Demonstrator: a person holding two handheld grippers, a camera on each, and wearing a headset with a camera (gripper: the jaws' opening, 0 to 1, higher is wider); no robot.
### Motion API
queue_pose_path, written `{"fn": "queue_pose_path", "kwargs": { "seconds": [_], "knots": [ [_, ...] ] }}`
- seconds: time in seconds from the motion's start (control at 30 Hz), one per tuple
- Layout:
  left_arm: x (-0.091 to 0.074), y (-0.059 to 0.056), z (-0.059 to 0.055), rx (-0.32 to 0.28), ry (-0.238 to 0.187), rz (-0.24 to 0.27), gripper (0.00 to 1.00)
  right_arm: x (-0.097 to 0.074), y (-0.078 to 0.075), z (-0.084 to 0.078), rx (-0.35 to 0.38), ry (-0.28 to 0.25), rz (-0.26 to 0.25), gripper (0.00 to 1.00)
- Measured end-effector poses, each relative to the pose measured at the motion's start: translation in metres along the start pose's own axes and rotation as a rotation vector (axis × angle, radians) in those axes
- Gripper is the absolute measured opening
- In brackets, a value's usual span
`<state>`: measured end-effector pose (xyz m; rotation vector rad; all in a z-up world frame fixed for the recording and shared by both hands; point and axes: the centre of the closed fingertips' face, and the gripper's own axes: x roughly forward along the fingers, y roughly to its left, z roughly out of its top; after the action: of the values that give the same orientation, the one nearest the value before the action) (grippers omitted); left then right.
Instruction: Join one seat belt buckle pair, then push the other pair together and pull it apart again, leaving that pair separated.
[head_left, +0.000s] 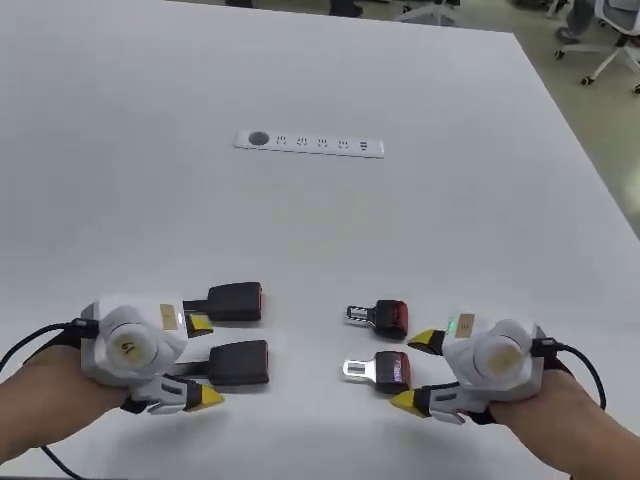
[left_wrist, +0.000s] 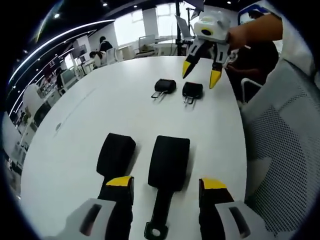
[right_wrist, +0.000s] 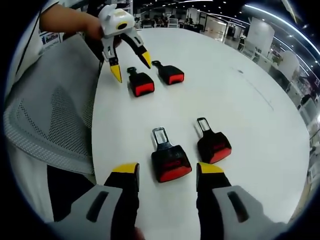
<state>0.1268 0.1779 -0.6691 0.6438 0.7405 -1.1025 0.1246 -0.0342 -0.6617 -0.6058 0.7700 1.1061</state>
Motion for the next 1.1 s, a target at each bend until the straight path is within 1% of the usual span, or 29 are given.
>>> {"fn": "queue_pose_path", "kwargs": {
  "seconds": [0.03, 0.13, 0.23, 0.3, 0.37, 0.43, 0.5, 0.53, 0.57, 0.67, 0.73, 0.83, 0.93, 1.0, 1.1],
  "knots": [
    [0.002, 0.000, -0.001, 0.007, 0.006, -0.008, 0.52, 0.003, 0.000, -0.001, -0.007, 0.004, 0.005, 0.43],
    [0.005, 0.003, -0.003, 0.005, 0.004, -0.031, 0.47, 0.007, 0.000, -0.001, -0.015, 0.012, 0.017, 0.43],
    [0.008, 0.005, -0.003, 0.013, 0.012, -0.049, 0.46, 0.011, -0.002, -0.002, -0.030, 0.024, 0.023, 0.42],
    [0.010, 0.005, -0.002, 0.023, 0.014, -0.057, 0.44, 0.013, -0.003, -0.004, -0.033, 0.030, 0.024, 0.42],
    [0.012, 0.006, -0.001, 0.026, 0.016, -0.058, 0.44, 0.016, -0.005, -0.006, -0.038, 0.035, 0.027, 0.41],
    [0.015, 0.005, 0.000, 0.023, 0.018, -0.068, 0.43, 0.019, -0.004, -0.008, -0.043, 0.042, 0.039, 0.40],
    [0.018, 0.002, -0.002, 0.030, 0.040, -0.083, 0.43, 0.020, -0.005, -0.009, -0.053, 0.047, 0.044, 0.39],
    [0.019, 0.000, -0.004, 0.058, 0.055, -0.096, 0.42, 0.020, -0.005, -0.009, -0.056, 0.052, 0.047, 0.39],
    [0.020, -0.001, -0.005, 0.069, 0.061, -0.104, 0.42, 0.019, -0.005, -0.009, -0.058, 0.055, 0.048, 0.39],
    [0.022, -0.004, -0.005, 0.075, 0.068, -0.125, 0.41, 0.020, -0.004, -0.010, -0.063, 0.066, 0.068, 0.38],
    [0.024, -0.003, -0.006, 0.082, 0.075, -0.131, 0.40, 0.024, -0.005, -0.013, -0.078, 0.077, 0.076, 0.38],
    [0.025, -0.002, -0.005, 0.089, 0.073, -0.143, 0.37, 0.023, -0.004, -0.013, -0.088, 0.083, 0.083, 0.38],
    [0.026, -0.003, -0.003, 0.109, 0.080, -0.158, 0.37, 0.026, -0.003, -0.013, -0.100, 0.090, 0.098, 0.38],
    [0.026, -0.004, -0.002, 0.126, 0.090, -0.175, 0.35, 0.028, -0.003, -0.013, -0.105, 0.095, 0.105, 0.36],
    [0.026, -0.004, -0.002, 0.132, 0.099, -0.188, 0.35, 0.030, -0.002, -0.012, -0.123, 0.095, 0.136, 0.34]
  ]
}}
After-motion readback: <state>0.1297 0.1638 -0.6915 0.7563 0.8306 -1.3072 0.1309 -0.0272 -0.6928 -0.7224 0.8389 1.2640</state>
